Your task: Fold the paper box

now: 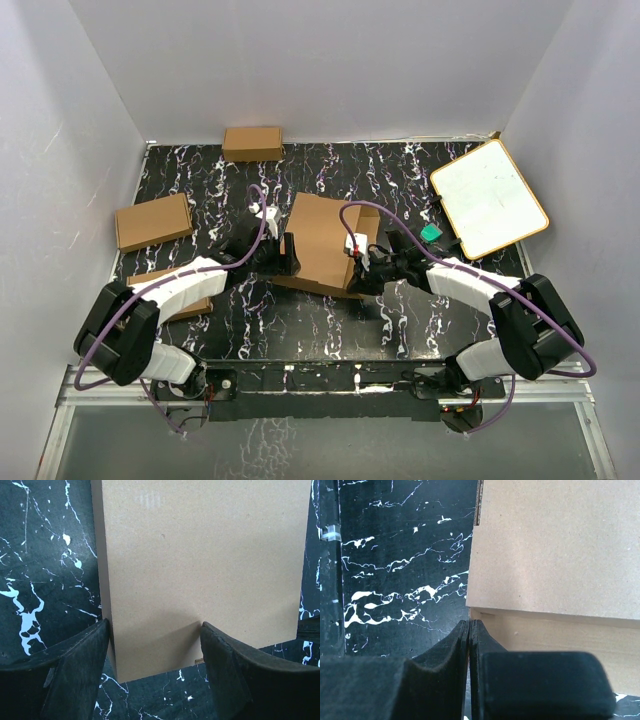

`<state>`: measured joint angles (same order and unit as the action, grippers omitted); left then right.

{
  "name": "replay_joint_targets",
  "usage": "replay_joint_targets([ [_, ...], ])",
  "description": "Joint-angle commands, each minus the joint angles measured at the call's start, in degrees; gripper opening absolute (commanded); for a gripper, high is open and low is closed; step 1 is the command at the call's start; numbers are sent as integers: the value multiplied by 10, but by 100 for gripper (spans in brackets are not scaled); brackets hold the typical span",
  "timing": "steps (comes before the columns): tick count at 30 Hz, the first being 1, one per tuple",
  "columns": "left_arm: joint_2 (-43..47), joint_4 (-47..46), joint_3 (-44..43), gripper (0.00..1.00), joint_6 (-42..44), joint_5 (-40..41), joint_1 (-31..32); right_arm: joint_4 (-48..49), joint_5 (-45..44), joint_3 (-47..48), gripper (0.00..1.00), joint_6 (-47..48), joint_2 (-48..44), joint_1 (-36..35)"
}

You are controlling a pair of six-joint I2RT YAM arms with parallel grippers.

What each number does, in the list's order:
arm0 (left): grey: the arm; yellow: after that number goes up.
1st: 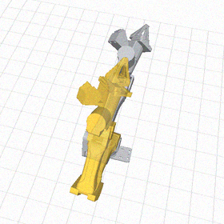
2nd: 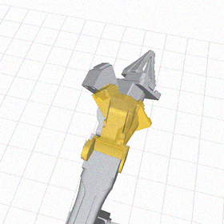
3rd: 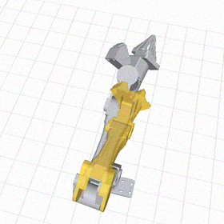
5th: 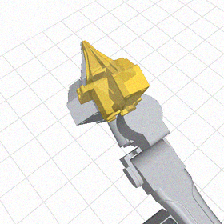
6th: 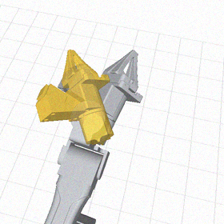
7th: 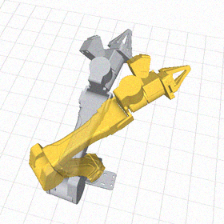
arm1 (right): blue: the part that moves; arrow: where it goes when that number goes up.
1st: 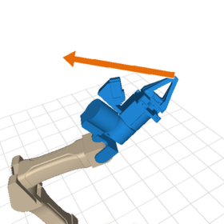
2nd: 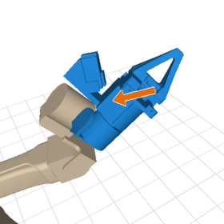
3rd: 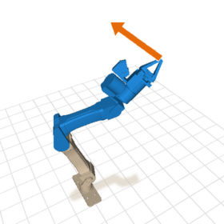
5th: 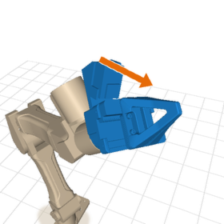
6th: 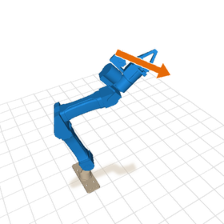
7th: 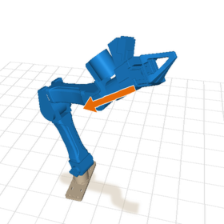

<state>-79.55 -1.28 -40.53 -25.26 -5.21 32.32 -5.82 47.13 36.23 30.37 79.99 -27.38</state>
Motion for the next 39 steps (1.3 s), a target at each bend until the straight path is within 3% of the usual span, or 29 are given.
replay_joint_targets([
  [1,-13,9,-2,68,5,-59,9,74,30,22,8,-27,-5,-7],
  [13,-8,6,10,70,0,-56,17,77,26,23,9,-32,0,-7],
  [21,44,42,3,78,-13,-1,14,-11,50,37,32,61,-22,16],
  [29,114,82,-12,83,-26,50,12,-90,110,59,42,118,-47,60],
  [35,200,73,14,82,-64,38,12,-86,130,74,45,80,-73,114],
  [39,266,45,62,81,-119,3,11,-59,95,85,45,32,-79,152],
])
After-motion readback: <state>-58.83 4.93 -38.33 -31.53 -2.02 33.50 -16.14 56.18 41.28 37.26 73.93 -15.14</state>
